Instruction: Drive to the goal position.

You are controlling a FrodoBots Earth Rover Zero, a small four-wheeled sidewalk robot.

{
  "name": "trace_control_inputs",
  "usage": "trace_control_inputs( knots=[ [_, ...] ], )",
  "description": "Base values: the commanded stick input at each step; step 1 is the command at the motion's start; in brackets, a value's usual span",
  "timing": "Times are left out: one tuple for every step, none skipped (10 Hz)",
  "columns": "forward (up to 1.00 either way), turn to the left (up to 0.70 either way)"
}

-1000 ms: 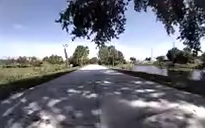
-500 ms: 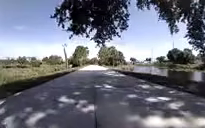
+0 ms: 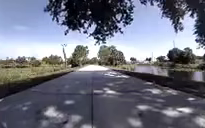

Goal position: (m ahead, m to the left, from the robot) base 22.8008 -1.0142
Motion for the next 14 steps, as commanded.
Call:
trace_control_inputs(
  knots=[
    [0.85,0.34],
    [0.85,0.15],
    [0.85,0.0],
    [0.85,0.0],
    [0.85,0.0],
    [0.85,0.0],
    [0.85,0.0],
    [0.85,0.0],
    [0.85,0.0],
    [0.85,0.0],
    [0.85,0.0],
    [0.85,0.0],
    [0.85,0.0],
    [0.85,0.0]
  ],
)
